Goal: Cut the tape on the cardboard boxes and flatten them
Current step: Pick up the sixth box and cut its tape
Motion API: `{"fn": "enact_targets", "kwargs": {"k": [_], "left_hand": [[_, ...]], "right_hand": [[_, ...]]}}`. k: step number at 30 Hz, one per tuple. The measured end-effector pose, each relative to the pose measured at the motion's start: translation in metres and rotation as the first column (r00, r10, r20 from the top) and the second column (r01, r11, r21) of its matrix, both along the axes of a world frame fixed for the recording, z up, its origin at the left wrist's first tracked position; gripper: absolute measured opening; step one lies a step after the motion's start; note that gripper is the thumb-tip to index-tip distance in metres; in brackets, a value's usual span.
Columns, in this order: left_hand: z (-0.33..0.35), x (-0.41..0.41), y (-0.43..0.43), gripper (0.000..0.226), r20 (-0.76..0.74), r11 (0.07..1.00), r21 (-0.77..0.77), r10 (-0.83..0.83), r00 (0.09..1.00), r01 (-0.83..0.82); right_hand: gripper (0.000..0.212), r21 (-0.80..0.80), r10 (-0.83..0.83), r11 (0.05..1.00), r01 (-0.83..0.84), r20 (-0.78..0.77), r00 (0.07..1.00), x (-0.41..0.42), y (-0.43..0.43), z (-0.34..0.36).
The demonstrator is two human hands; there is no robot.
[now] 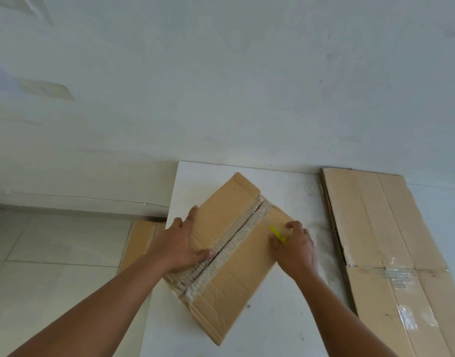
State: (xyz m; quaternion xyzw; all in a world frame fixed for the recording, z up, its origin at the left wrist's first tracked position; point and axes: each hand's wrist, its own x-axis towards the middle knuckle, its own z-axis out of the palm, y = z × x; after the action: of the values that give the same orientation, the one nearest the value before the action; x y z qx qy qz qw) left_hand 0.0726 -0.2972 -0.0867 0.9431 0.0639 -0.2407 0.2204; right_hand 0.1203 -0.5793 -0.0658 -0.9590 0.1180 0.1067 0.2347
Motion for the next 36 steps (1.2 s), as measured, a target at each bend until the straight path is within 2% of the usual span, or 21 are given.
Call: {"fn": "enact_targets", "kwargs": {"k": [3, 6, 11, 14, 16, 17, 19, 21, 22, 24, 25, 30, 36], "left_hand": [[0.001, -0.011, -0.021, 0.126, -0.012, 0.992, 0.007, 0.127, 0.992, -0.127], [0.003, -0.024, -0.053, 0.125, -0.031, 0.959, 0.008, 0.285, 0.958, -0.285], [0.005, -0.038, -0.117, 0.116, -0.066, 0.829, -0.006, 0.557, 0.828, -0.559], [0.008, -0.042, -0.158, 0.115, -0.146, 0.768, -0.085, 0.621, 0.77, -0.635], [0.01, -0.045, -0.18, 0.118, -0.186, 0.776, -0.041, 0.613, 0.768, -0.63], [0.011, -0.046, -0.186, 0.12, -0.179, 0.797, 0.03, 0.598, 0.782, -0.603], [0.016, -0.044, -0.193, 0.114, -0.079, 0.862, 0.176, 0.495, 0.866, -0.476], [0.02, -0.036, -0.193, 0.093, 0.101, 0.945, 0.195, 0.248, 0.964, -0.263], [0.022, -0.029, -0.191, 0.082, 0.156, 0.973, 0.2, 0.082, 0.984, -0.112], [0.024, -0.015, -0.188, 0.073, 0.134, 0.954, 0.257, -0.191, 0.972, 0.152], [0.025, -0.008, -0.186, 0.07, 0.1, 0.93, 0.291, -0.263, 0.96, 0.224], [0.029, 0.009, -0.181, 0.051, 0.068, 0.817, 0.472, -0.41, 0.91, 0.333], [0.046, 0.027, -0.183, 0.048, 0.017, 0.752, 0.498, -0.507, 0.862, 0.433]], "right_hand": [[0.058, 0.078, 0.061, 0.995, -0.058, -0.044, 0.997, -0.009, -0.004, -0.002], [0.07, 0.092, 0.169, 0.983, -0.161, -0.083, 0.982, -0.014, -0.017, 0.0], [0.076, 0.02, 0.411, 0.911, -0.412, -0.116, 0.904, -0.019, -0.048, 0.0], [0.07, 0.003, 0.486, 0.873, -0.488, -0.096, 0.869, 0.001, -0.073, -0.003], [0.067, 0.008, 0.515, 0.856, -0.516, -0.094, 0.852, 0.019, -0.086, -0.002], [0.067, 0.014, 0.525, 0.85, -0.527, -0.101, 0.845, 0.026, -0.09, -0.002], [0.068, 0.019, 0.544, 0.838, -0.546, -0.112, 0.831, 0.036, -0.095, -0.003], [0.069, 0.022, 0.557, 0.83, -0.558, -0.112, 0.823, 0.039, -0.094, -0.003], [0.07, 0.029, 0.555, 0.831, -0.555, -0.106, 0.825, 0.039, -0.094, -0.004], [0.072, 0.034, 0.546, 0.838, -0.545, -0.094, 0.833, 0.038, -0.093, -0.006], [0.072, 0.032, 0.543, 0.84, -0.542, -0.089, 0.835, 0.037, -0.092, -0.007], [0.071, 0.039, 0.539, 0.842, -0.538, -0.098, 0.837, 0.034, -0.093, -0.008], [0.068, 0.023, 0.539, 0.841, -0.54, -0.116, 0.834, 0.03, -0.094, -0.006]]}}
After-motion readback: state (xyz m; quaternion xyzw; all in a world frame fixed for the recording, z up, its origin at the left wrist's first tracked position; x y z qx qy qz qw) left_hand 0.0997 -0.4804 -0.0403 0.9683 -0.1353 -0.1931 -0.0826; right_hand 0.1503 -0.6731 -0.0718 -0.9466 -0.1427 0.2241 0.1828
